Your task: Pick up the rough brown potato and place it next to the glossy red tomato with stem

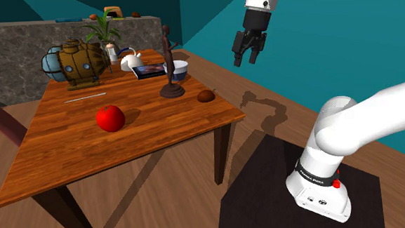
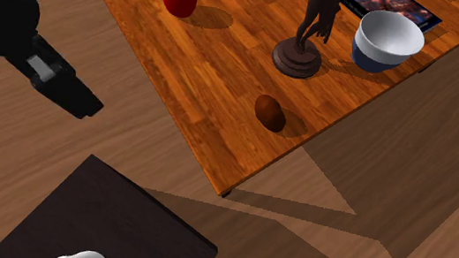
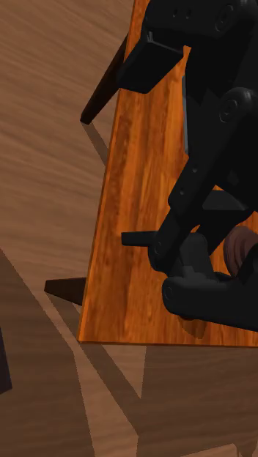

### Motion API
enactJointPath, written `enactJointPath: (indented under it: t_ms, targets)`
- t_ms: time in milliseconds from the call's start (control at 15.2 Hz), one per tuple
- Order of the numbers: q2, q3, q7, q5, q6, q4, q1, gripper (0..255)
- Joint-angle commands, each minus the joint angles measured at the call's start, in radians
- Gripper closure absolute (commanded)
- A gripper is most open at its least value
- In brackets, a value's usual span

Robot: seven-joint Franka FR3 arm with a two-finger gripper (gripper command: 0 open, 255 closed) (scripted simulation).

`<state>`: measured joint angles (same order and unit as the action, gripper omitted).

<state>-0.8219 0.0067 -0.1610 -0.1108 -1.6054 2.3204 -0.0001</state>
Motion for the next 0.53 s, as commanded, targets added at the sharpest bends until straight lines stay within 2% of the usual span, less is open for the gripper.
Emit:
enactJointPath:
  t_ms: [0,462]
  targets:
    - [0.000,0.000,0.000,0.000,0.000,0.000,0.000,0]
    - [0.065,-0.106,0.314,0.143,-0.191,0.124,0.031,0]
